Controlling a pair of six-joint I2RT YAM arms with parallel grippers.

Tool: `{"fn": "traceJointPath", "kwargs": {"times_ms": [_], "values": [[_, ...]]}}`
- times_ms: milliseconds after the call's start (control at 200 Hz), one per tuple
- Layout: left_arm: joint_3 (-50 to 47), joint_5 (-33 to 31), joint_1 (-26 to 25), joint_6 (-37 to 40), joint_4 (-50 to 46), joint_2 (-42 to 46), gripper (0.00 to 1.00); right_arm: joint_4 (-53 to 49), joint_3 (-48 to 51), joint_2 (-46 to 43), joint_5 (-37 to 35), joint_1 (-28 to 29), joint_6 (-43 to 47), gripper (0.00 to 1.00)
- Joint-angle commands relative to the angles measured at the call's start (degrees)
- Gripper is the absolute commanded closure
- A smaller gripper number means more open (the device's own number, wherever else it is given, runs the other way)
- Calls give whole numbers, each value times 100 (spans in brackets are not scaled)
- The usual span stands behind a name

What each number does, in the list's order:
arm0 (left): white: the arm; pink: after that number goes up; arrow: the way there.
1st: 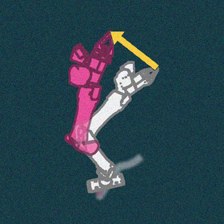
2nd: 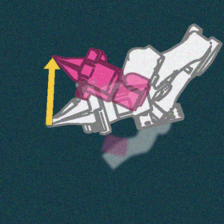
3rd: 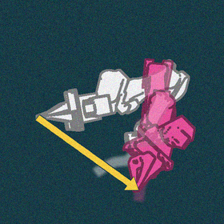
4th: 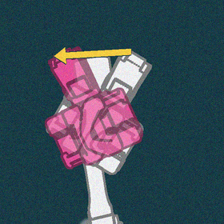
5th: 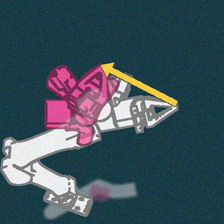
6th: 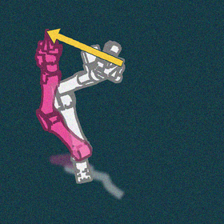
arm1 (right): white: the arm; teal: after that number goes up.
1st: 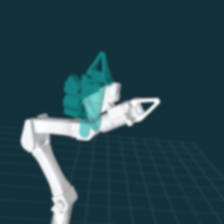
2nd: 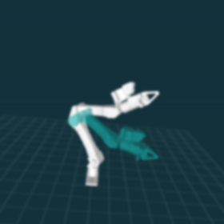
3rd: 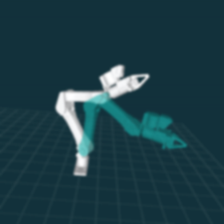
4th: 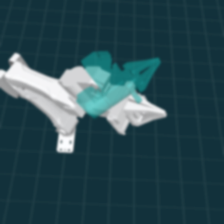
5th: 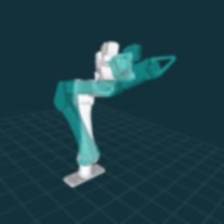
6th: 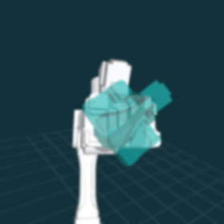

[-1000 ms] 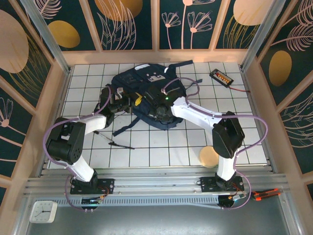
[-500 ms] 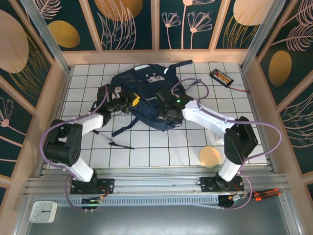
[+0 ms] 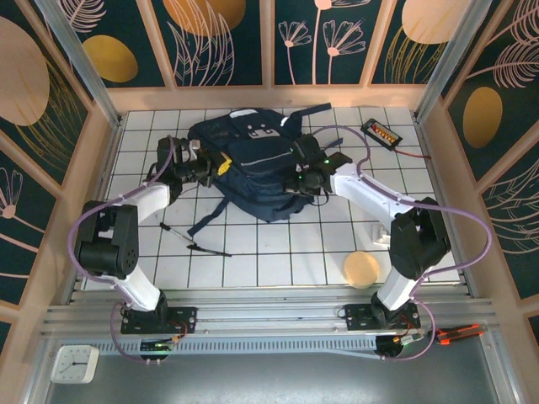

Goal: Pack books, pencil case, and school supplies into a backpack

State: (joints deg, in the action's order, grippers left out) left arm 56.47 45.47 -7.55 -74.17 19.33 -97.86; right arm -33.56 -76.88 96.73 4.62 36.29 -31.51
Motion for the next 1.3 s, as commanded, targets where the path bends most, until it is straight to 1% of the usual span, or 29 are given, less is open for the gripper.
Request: {"fn": "traceJointPath", "kwargs": {"times_ms": [0,35,95,195,235,250,255,265,270,280,370,460,565,676,776,846,921,951,986,1046,1136,1221,1291], "values": [[1057,-323,321,766,-414,-355,98,123,-203,177,378,393,-297,100],[1336,-397,370,1010,-724,-487,92,226,-300,296,467,567,-417,100],[1781,-493,449,1413,-1243,-698,76,309,-626,602,569,840,-654,100],[2087,-567,536,1827,-1810,-827,45,325,-1189,1103,713,1009,-924,100],[2058,-660,539,1986,-1969,-731,27,325,-1364,1251,737,1011,-1021,100],[2042,-691,544,2052,-2037,-681,18,324,-1417,1290,741,1007,-1044,100],[2030,-703,544,2067,-2055,-664,15,324,-1435,1302,742,1000,-1051,100],[2009,-728,544,2118,-2100,-624,6,337,-1470,1324,753,995,-1051,100],[2000,-743,544,2135,-2118,-604,3,335,-1488,1336,756,995,-1051,100],[1969,-757,542,2177,-2155,-561,2,335,-1523,1372,765,987,-1057,100],[1550,-871,544,2334,-2304,-125,1,301,-1826,1571,831,922,-1041,100],[965,-858,544,2250,-2296,426,1,260,-2033,1687,916,858,-973,100],[265,-625,535,1858,-1960,941,1,345,-2111,1733,1005,818,-946,100],[-410,-367,523,1259,-1465,1365,1,428,-2181,1720,1030,801,-932,100],[-940,-175,375,536,-747,1506,1,468,-2243,1676,1048,808,-896,100],[-1315,-84,195,-143,34,1461,1,493,-2256,1646,1088,813,-872,100],[-1695,-20,30,-964,1140,1325,1,476,-2254,1636,1119,847,-850,100],[-1758,-17,-22,-1188,1356,1254,1,467,-2254,1630,1120,853,-853,100],[-1763,-15,-65,-1313,1419,1166,1,465,-2244,1630,1110,876,-855,100],[-1696,-68,-97,-1283,1358,1112,1,504,-2210,1622,1110,916,-860,100],[-1473,-188,-106,-1125,651,1093,1,521,-2191,1644,1094,983,-873,100],[-1433,-183,-105,-1203,695,1045,1,519,-2182,1657,1068,1046,-875,100],[-1480,-167,-106,-1320,887,1026,10,526,-2157,1665,1058,1082,-870,100]]}}
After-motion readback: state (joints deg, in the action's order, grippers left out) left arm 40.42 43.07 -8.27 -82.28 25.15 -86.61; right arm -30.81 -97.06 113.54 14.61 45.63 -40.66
